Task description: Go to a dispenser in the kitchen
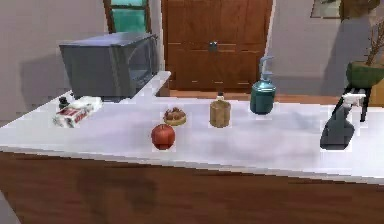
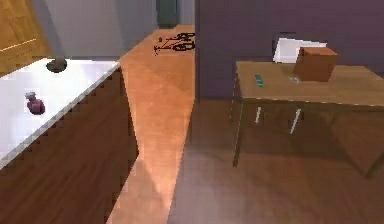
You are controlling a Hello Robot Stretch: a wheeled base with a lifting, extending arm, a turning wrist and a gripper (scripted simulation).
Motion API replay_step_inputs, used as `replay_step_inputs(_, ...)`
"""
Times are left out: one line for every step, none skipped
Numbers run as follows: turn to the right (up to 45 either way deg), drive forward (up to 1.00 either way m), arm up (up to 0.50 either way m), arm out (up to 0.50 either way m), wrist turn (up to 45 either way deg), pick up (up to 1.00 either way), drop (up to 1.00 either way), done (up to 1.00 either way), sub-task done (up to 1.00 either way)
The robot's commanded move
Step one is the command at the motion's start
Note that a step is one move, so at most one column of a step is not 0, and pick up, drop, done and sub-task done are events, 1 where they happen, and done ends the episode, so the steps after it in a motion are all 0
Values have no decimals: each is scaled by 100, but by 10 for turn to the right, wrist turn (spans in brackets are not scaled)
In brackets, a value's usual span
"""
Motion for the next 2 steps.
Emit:
replay_step_inputs(360, 0, 0, 0, 0, 0, 0, 0, 0)
replay_step_inputs(0, 0, 0, 0, 0, 0, 0, 100, 0)
